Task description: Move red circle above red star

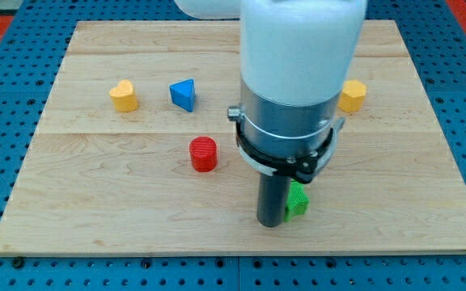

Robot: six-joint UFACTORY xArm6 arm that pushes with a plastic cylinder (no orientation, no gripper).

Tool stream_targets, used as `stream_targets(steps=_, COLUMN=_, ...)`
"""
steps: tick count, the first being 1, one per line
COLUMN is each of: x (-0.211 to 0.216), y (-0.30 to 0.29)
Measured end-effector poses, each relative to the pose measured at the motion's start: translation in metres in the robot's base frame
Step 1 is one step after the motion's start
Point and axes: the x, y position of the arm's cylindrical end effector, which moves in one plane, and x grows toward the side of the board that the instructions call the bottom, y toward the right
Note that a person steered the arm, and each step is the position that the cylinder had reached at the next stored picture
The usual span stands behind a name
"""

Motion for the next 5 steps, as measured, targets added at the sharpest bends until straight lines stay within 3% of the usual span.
stream_targets(steps=1, x=0.015, y=0.01)
stream_targets(steps=3, x=-0.012, y=-0.166)
stream_targets(steps=4, x=-0.07, y=-0.166)
stream_targets(steps=5, x=-0.11, y=-0.113)
